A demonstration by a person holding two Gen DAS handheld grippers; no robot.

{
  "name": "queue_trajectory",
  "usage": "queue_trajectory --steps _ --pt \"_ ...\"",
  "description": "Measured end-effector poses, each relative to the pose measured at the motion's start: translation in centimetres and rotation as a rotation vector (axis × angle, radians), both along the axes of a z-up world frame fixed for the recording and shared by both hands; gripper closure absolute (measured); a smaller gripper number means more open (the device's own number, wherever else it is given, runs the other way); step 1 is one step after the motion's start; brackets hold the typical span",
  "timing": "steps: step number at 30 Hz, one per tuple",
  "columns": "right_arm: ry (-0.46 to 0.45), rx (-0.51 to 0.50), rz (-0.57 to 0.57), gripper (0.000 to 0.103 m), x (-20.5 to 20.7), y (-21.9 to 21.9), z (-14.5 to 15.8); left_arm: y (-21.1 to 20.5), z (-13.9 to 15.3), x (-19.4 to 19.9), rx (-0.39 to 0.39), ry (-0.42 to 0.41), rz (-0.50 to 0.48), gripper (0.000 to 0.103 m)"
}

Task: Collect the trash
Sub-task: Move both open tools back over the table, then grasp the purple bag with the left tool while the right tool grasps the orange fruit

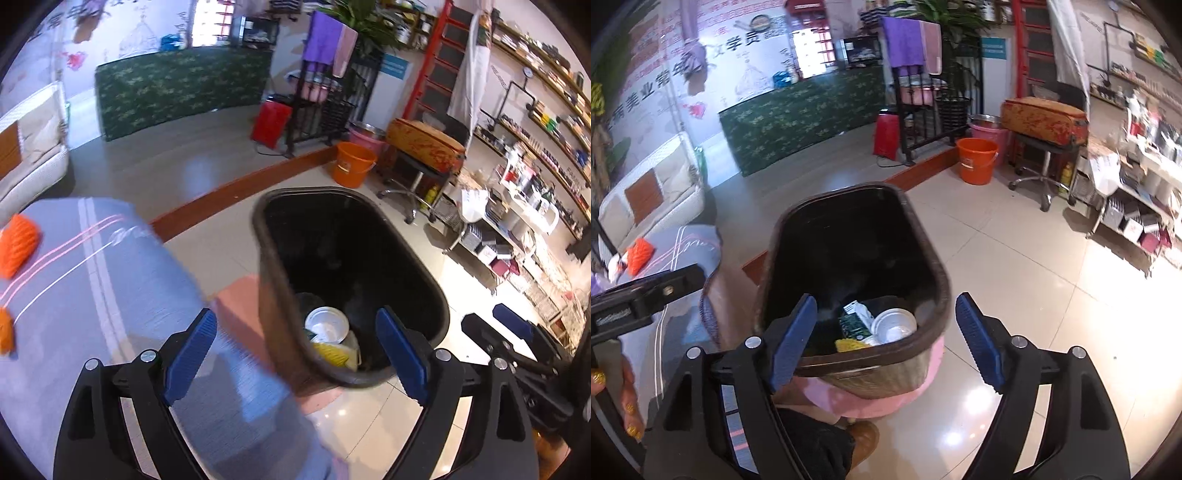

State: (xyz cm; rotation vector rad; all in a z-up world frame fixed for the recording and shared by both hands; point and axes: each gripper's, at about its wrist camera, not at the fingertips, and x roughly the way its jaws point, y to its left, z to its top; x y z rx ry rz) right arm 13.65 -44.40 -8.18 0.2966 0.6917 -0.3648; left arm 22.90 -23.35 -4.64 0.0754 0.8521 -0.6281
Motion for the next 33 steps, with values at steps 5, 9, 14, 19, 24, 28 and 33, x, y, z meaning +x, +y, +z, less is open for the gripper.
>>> queue_trajectory --steps 5,9,14,19,24,28,33 --pt "-0.011 -0.002 0.077 0.021 1.6 3.0 0.7 4.0 1.2 -0.9 0.014 -0.054 0.058 0.015" --pt "-0.015 0.022 0.218 0.016 3.2 6.8 1.1 8.3 2.1 -1.0 0.017 -0.086 0.130 0.011" --pt "0.019 0.081 0.417 0.016 5.9 12.6 1.1 13.7 2.2 -0.8 0.103 -0.123 0.222 0.011" --pt "0.056 0.098 0.599 0.016 7.9 19.0 1.3 20.6 2.2 -0.8 0.139 -0.139 0.356 0.011" --pt "0.087 0.088 0.725 0.016 9.7 24.7 1.4 27.6 1.8 -0.2 0.191 -0.139 0.488 0.011" --pt "0.124 0.054 0.820 0.016 11.4 29.9 1.3 32.6 2.0 0.8 0.285 -0.186 0.565 0.011" --pt "0.152 0.047 0.884 0.017 14.2 34.4 1.2 38.2 1.9 3.6 0.386 -0.224 0.626 0.011"
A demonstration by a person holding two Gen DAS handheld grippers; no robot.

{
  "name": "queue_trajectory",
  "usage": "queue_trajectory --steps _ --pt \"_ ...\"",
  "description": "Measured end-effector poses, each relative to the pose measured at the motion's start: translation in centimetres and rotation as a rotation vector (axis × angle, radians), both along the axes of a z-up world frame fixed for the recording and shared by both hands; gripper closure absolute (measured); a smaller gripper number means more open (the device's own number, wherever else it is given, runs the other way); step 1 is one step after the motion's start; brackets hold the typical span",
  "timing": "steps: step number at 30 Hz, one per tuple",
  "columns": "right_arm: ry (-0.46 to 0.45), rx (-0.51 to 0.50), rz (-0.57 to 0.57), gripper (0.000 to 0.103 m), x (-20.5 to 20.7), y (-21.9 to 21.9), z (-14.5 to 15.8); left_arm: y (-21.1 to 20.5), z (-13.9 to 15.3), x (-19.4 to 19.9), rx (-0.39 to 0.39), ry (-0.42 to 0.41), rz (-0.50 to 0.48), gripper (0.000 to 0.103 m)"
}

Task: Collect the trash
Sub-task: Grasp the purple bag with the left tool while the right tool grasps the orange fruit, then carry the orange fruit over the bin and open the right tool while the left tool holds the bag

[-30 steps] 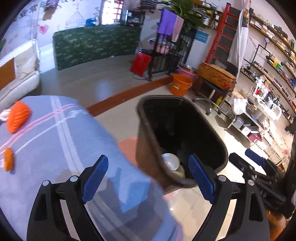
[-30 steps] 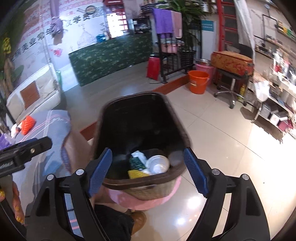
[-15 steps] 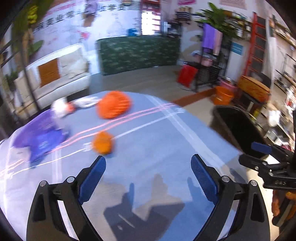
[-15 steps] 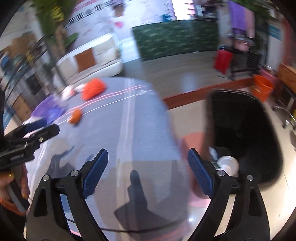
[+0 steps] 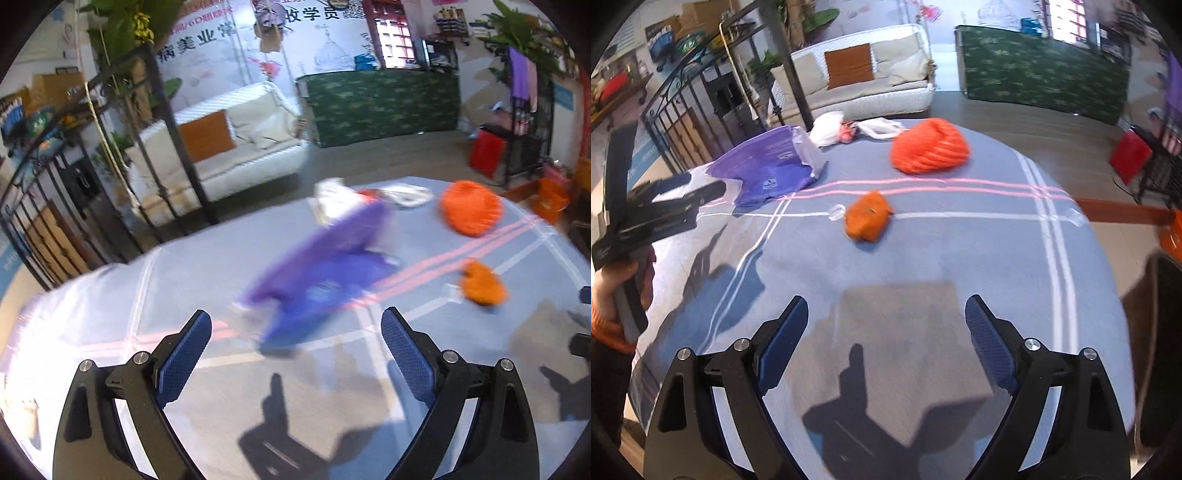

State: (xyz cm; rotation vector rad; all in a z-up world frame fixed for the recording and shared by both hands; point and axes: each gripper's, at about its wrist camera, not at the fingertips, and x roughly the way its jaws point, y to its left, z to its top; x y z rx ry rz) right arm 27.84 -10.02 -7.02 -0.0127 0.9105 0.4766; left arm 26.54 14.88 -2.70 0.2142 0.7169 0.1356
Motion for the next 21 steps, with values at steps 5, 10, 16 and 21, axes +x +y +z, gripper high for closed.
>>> queue_trajectory --steps 5,10,16,21 --pt "0.037 -0.041 0.028 0.026 3.7 3.6 -0.9 2.3 -1.2 3.5 -0.001 0.051 -0.020 0.020" --pt "0.064 -0.099 0.024 0.030 7.1 6.0 -2.2 2.0 -2.1 4.6 -0.020 0.063 -0.082 0.029" --pt "0.067 -0.160 0.010 0.043 8.9 7.5 -3.2 0.6 -3.2 3.9 0.014 0.080 -0.116 0.056" --pt "0.049 -0.175 0.008 0.062 8.2 7.3 -2.9 0.4 -3.1 3.4 -0.012 0.100 -0.116 0.087"
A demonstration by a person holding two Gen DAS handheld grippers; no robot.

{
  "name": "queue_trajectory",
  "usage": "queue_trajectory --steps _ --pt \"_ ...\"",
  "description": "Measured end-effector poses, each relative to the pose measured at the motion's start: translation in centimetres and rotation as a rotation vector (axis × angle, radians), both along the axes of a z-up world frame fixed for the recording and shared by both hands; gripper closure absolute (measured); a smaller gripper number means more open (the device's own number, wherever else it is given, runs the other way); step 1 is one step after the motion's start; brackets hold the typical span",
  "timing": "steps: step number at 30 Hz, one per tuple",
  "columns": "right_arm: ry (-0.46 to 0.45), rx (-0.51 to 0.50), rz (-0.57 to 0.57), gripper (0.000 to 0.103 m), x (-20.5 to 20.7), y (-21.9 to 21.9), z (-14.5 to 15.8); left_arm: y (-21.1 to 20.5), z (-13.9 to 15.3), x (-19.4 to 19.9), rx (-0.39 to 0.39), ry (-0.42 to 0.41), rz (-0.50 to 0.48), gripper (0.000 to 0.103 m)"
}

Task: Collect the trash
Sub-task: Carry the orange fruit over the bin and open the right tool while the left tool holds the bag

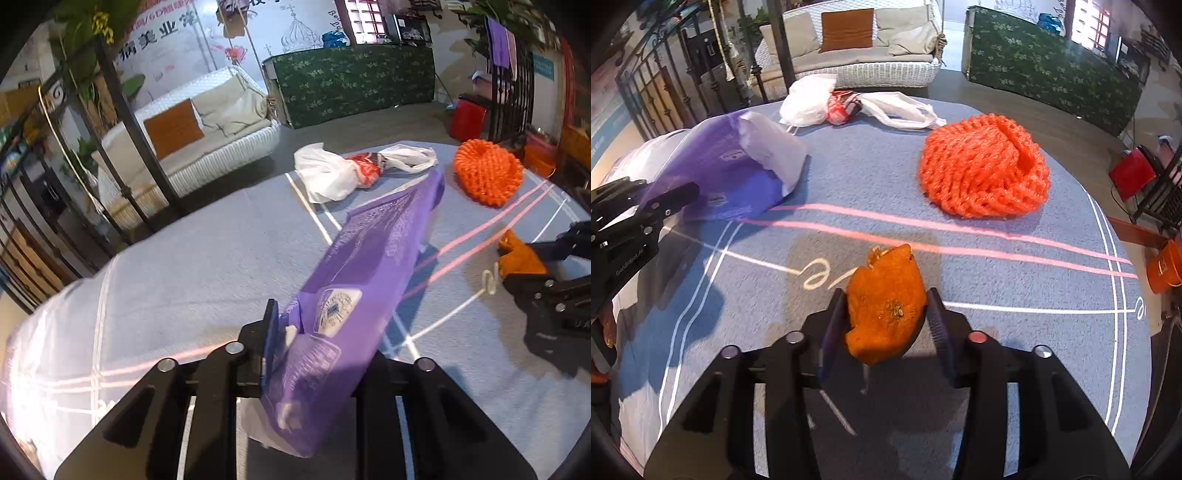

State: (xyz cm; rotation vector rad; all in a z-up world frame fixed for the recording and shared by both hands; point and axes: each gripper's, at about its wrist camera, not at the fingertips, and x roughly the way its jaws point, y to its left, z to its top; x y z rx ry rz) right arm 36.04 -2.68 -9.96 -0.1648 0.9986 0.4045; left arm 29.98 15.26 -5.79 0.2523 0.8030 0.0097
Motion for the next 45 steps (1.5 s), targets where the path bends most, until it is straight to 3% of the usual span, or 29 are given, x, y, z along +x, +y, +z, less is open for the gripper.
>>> queue_trajectory --steps 8,22,27,39,45 --pt "-0.014 0.063 0.006 0.066 -3.0 -1.4 1.1 -1.4 1.4 -2.1 -0.064 -0.003 0.020 0.094" --pt "-0.050 0.145 -0.094 0.066 -9.0 -8.1 2.8 -6.3 2.9 -6.5 -0.206 -0.041 0.003 0.095" --pt "-0.062 0.162 -0.145 0.066 -10.4 -11.0 3.2 -9.0 2.9 -7.3 -0.202 -0.042 -0.025 0.095" --pt "-0.108 0.193 -0.275 0.066 -13.6 -17.8 3.4 -12.5 4.5 -8.6 -0.300 -0.072 -0.086 0.100" --pt "-0.139 0.200 -0.335 0.066 -15.1 -21.3 4.0 -17.6 5.8 -8.9 -0.303 -0.102 -0.186 0.100"
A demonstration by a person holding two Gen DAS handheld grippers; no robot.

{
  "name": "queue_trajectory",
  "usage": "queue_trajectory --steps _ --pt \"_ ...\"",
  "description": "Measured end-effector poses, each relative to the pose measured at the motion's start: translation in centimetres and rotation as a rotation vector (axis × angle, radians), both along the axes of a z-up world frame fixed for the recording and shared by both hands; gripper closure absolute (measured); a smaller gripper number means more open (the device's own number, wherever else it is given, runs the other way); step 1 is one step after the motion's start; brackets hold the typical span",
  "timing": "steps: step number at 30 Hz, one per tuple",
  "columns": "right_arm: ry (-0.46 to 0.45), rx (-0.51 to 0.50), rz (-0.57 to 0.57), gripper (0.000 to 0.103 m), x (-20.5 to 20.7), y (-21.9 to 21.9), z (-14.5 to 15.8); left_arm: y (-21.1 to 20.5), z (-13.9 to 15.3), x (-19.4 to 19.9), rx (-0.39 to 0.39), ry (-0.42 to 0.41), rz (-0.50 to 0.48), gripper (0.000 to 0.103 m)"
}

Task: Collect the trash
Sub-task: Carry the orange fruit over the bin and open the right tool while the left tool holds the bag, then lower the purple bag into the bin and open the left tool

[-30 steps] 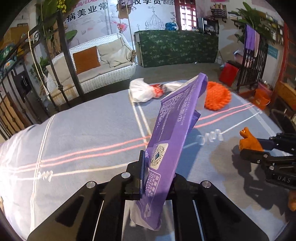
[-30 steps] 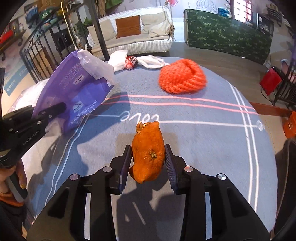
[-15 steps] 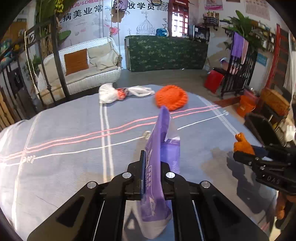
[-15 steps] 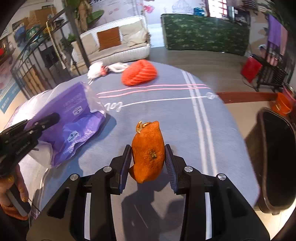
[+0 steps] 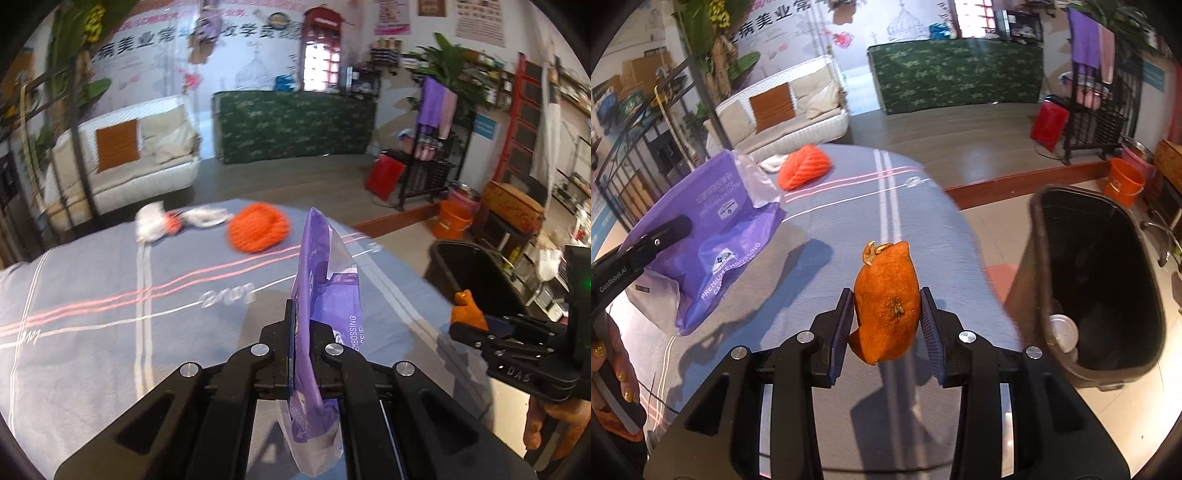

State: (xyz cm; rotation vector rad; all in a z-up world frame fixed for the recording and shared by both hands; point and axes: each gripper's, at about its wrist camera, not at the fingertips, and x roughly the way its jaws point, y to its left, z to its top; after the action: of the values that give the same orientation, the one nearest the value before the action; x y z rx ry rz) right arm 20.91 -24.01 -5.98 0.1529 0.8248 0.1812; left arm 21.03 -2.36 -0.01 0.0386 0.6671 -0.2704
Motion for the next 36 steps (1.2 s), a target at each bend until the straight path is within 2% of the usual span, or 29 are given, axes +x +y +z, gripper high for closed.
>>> queue_trajectory --steps 8,17,22,29,33,34,36 --pt "-0.038 -0.012 -0.129 0.066 -1.9 -6.3 0.7 -8.0 0.3 -0.4 -0.017 -0.030 -0.157 0.100" --pt "-0.042 -0.077 -0.279 0.066 -2.1 -13.9 0.0 -14.4 -1.0 -0.1 -0.038 -0.001 -0.286 0.100" --pt "-0.005 -0.091 -0.340 0.066 -0.4 -17.3 -1.6 -17.3 -1.7 -0.2 -0.034 0.019 -0.339 0.100" --pt "0.058 -0.086 -0.378 0.065 2.4 -20.0 -4.8 -19.8 -2.6 -0.1 -0.011 0.035 -0.374 0.100" --pt "0.090 -0.065 -0.404 0.057 3.1 -20.7 -6.7 -20.7 -3.0 0.1 -0.002 0.051 -0.385 0.100" --pt "0.097 -0.065 -0.407 0.050 3.3 -20.9 -7.0 -20.8 -3.1 0.2 0.003 0.051 -0.387 0.100" --pt "0.094 -0.069 -0.418 0.044 3.0 -20.9 -7.0 -21.1 -3.3 0.5 0.009 0.058 -0.396 0.100"
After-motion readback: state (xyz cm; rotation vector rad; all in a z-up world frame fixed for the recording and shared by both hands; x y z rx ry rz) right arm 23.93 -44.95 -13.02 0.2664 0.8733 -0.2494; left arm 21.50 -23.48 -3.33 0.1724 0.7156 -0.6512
